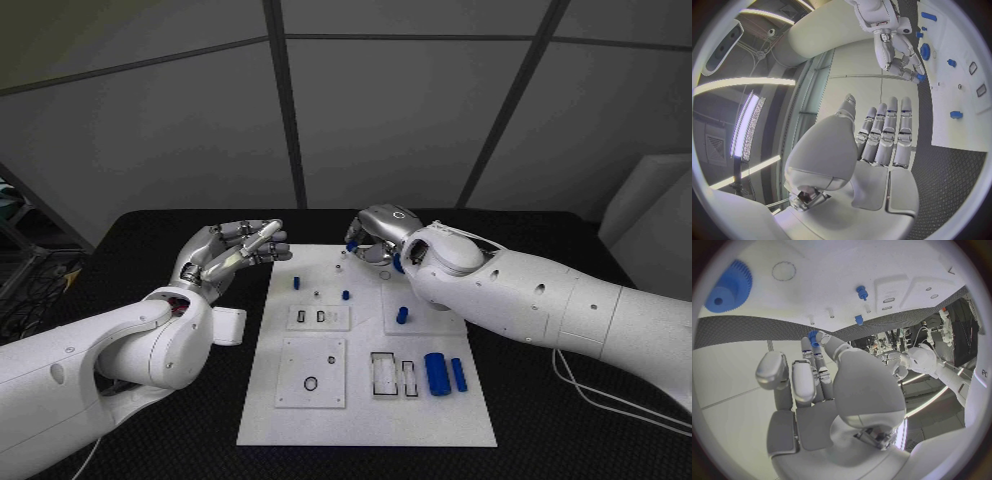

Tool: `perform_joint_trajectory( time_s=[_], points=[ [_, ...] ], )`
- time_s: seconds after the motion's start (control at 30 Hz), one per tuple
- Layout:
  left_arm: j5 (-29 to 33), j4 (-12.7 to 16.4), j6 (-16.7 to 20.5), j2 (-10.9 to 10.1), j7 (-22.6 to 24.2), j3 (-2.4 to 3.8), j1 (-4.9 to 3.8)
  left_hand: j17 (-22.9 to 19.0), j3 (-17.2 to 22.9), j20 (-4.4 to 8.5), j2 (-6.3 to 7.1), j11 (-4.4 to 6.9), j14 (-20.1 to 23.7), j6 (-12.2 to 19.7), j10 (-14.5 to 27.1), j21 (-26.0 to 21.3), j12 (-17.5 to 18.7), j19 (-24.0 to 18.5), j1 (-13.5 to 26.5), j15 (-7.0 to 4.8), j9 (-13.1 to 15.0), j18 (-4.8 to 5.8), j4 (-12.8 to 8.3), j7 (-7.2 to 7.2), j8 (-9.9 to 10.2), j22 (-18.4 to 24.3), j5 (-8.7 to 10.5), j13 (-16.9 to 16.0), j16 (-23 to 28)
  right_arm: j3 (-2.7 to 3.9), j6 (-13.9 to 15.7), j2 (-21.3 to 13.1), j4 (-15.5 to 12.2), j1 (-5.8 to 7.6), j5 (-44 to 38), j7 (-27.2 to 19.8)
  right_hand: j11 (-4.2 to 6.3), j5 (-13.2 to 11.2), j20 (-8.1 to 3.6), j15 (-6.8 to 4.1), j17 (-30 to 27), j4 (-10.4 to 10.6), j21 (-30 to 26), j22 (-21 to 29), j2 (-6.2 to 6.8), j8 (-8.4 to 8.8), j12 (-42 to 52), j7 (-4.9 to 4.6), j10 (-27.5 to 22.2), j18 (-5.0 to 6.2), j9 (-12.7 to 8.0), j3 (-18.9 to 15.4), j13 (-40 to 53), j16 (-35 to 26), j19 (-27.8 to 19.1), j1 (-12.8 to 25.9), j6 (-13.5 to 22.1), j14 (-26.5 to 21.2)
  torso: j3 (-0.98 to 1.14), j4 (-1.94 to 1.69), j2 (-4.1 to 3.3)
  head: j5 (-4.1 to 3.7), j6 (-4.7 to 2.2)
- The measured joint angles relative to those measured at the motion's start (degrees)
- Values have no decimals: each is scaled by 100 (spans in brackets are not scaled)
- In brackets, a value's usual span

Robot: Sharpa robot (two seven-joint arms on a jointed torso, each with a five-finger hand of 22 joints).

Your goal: Assemble the parts on the task board

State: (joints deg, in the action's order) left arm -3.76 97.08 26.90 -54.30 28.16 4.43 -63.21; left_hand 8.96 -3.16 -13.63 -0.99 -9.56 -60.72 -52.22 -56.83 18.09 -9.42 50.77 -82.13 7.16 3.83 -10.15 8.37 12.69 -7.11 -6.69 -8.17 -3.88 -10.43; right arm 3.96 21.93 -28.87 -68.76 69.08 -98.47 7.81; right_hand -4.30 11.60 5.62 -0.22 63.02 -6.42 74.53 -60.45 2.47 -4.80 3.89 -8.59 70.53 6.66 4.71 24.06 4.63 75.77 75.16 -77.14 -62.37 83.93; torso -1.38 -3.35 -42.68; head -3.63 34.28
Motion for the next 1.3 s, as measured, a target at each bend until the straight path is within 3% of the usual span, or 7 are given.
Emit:
perform_joint_trajectory(
  time_s=[0.43,1.07,1.3],
  points=[
    [0,12,-7,16,-3,0,-2,-1,0,0,0,0,0,0,0,0,0,0,0,0,0,0,0,0,0,-1,0,0,0,0,-73,295,400,12,2,-9,0,-1,0,0,-1,12,0,1,1,6,-3,0,0,0,-12,11,-5,0,0,1,1,0,-1,0,-8,33,31],
    [-1,18,-19,30,-10,1,-3,4,0,0,0,0,0,0,0,-22,23,0,0,0,-5,0,0,0,0,3,0,-1,0,-2,-350,476,623,24,3,-19,-1,-33,0,1,6,43,0,2,31,21,-3,0,-1,0,-8,41,-7,22,-1,32,2,0,4,13,-8,51,62],
    [-1,22,-24,30,-14,1,-5,4,0,0,0,0,0,0,0,-22,23,0,0,0,-4,0,0,0,0,3,0,-1,0,-2,-437,558,761,28,3,-18,-52,-33,0,1,6,59,0,2,56,21,-24,-13,-53,0,-9,58,-18,22,-1,56,28,0,-1,12,-8,53,59]
  ],
)
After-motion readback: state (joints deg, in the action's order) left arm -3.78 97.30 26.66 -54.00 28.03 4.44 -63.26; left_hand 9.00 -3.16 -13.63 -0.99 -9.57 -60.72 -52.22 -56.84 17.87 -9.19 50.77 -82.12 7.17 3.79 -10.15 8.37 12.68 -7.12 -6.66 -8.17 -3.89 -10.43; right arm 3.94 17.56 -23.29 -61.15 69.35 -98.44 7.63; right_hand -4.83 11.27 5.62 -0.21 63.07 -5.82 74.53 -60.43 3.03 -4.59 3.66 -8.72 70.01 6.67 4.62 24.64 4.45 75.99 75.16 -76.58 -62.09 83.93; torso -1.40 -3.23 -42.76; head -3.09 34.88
